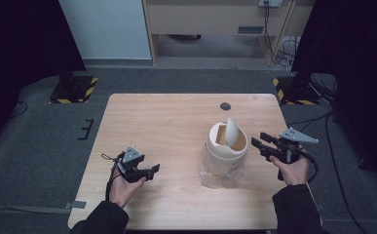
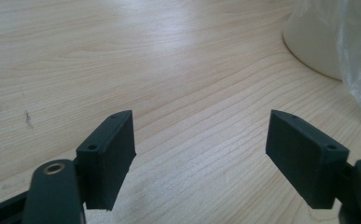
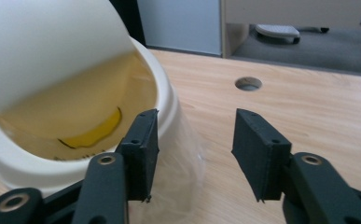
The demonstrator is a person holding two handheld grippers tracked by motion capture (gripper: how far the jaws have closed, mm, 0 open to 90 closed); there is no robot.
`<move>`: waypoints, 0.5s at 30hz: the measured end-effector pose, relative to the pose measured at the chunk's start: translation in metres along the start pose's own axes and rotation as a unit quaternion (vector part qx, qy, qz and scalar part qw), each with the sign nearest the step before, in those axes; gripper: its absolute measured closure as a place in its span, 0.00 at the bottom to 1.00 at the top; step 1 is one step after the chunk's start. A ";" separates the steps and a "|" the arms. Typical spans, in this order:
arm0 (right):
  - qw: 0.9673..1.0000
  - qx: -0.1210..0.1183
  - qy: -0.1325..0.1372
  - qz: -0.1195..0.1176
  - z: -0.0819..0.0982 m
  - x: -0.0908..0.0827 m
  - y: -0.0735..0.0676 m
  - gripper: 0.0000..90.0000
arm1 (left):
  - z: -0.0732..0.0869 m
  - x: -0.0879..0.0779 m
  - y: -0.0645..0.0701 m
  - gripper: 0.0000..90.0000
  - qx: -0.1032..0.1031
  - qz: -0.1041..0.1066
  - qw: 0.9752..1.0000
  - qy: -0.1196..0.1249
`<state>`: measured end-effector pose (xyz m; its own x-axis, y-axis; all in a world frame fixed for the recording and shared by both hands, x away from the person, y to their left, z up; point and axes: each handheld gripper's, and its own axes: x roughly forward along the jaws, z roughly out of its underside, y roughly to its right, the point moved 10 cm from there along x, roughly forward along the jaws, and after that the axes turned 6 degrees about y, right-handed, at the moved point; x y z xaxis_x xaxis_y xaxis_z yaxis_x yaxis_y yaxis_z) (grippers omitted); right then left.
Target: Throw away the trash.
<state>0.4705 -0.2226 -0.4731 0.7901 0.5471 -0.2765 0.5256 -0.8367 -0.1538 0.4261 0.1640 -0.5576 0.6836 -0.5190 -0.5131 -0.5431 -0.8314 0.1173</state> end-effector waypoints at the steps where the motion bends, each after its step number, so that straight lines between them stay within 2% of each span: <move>1: 1.000 0.001 -0.003 0.004 0.003 0.000 0.003 0.52 | 0.001 0.000 -0.001 0.25 -0.001 -0.001 1.000 -0.002; 9: 0.999 0.005 -0.039 0.034 0.033 0.004 0.025 0.40 | 0.013 0.003 -0.014 0.20 -0.013 -0.010 0.999 -0.034; 15: 0.995 0.009 -0.074 0.060 0.057 0.007 0.040 0.26 | 0.025 0.004 -0.032 0.16 -0.007 -0.029 0.997 -0.067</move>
<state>0.4795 -0.2538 -0.5352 0.7910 0.4344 -0.4309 0.4235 -0.8970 -0.1268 0.4345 0.1934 -0.5846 0.6423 -0.4401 -0.6275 -0.4976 -0.8621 0.0953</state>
